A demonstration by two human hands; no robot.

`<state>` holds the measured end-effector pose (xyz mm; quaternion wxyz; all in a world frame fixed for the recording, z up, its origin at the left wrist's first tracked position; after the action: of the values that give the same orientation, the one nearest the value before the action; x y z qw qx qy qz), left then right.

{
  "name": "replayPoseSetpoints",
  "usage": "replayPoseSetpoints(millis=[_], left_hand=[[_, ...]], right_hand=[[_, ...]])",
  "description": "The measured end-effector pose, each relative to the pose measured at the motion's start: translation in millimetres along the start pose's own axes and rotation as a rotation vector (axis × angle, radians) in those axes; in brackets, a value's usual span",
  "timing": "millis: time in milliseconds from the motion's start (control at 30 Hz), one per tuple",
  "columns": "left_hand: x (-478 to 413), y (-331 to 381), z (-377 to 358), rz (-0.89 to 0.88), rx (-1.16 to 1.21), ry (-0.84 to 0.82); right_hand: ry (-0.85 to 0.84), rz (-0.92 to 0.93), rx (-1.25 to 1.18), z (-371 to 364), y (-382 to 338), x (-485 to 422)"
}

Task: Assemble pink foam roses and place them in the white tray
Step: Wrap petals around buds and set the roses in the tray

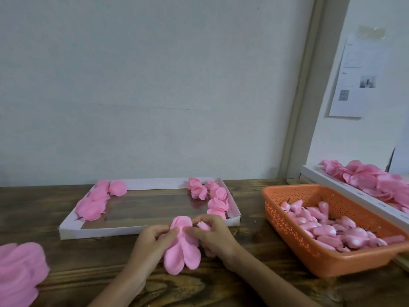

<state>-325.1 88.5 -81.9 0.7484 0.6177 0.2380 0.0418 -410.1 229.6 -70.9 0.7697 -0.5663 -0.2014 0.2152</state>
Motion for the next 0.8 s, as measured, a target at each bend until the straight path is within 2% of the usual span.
replayPoseSetpoints(millis=[233,400,500,633,800], left_hand=[[-2.1,0.7,0.0,-0.001,0.027,0.038],[-4.5,6.8,12.3,-0.064,-0.043,0.087],[-4.0,4.3,12.4,-0.053,-0.071,0.088],[-3.4,4.4,20.0,-0.064,-0.124,0.133],[-2.8,4.0,27.2,-0.047,-0.146,0.166]], right_hand=[[0.022,-0.023,0.005,3.8,4.4,-4.7],[0.156,0.127,0.184,7.0,-7.2,-1.4],[0.236,0.14,0.203,12.7,-4.7,-1.7],[0.317,0.136,0.052,27.6,-3.3,-0.8],[0.204,0.096,-0.262,29.1,-1.4,-1.2]])
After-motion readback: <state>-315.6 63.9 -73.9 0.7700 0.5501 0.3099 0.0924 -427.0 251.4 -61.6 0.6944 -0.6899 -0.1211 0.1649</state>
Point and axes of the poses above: each hand's wrist, its own x-axis away from the middle knuckle, its own z-axis out of the back of the hand, y = z × x, the point moved 10 cm from there along -x, towards the middle knuckle, and after that the axes turned 12 degrees about -z, right-handed, at the moved point
